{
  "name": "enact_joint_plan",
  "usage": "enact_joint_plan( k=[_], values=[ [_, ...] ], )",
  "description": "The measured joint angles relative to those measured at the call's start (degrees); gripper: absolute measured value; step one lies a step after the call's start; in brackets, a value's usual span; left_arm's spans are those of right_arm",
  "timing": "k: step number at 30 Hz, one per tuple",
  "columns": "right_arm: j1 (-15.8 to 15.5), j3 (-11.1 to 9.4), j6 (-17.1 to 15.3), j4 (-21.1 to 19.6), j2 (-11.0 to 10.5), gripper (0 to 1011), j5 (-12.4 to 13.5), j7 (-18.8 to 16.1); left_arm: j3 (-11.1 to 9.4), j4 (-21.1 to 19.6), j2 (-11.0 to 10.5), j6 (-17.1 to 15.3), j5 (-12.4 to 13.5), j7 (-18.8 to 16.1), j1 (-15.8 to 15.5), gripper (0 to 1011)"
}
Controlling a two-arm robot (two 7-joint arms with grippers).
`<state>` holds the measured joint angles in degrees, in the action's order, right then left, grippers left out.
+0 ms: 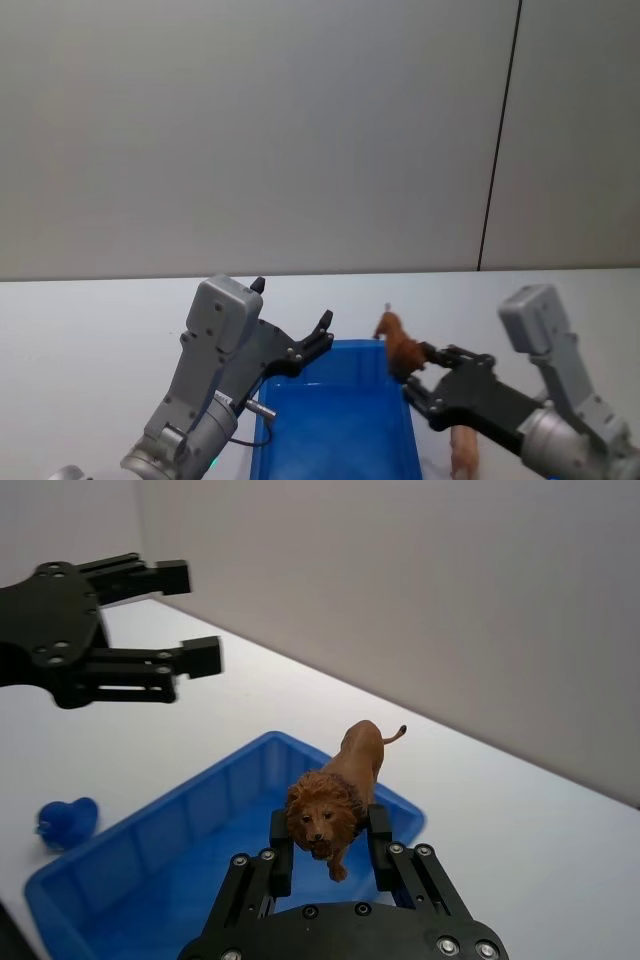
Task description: Pick up the two dolls from the table and place them into the box.
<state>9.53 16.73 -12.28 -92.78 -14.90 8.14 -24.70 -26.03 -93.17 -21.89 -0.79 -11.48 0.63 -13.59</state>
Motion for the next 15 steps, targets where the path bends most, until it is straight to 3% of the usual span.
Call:
enact_joint_plan(
  k=[4,5,15],
  values=[
    [1.54,1.0,-1.36,1.66,1.52,488,0.15,-2.29,0.0,0.0,0.0,0.0,0.0,0.0,0.0,1001],
    [2.04,1.34,-1.68,2.35,2.02,557,0.23,-2.91,0.0,0.0,0.0,0.0,0.0,0.0,0.0,1001],
    [3.89,2.35,-2.54,5.1,3.68,846,0.84,-4.67,0.0,0.0,0.0,0.0,0.0,0.0,0.0,1001]
  ],
)
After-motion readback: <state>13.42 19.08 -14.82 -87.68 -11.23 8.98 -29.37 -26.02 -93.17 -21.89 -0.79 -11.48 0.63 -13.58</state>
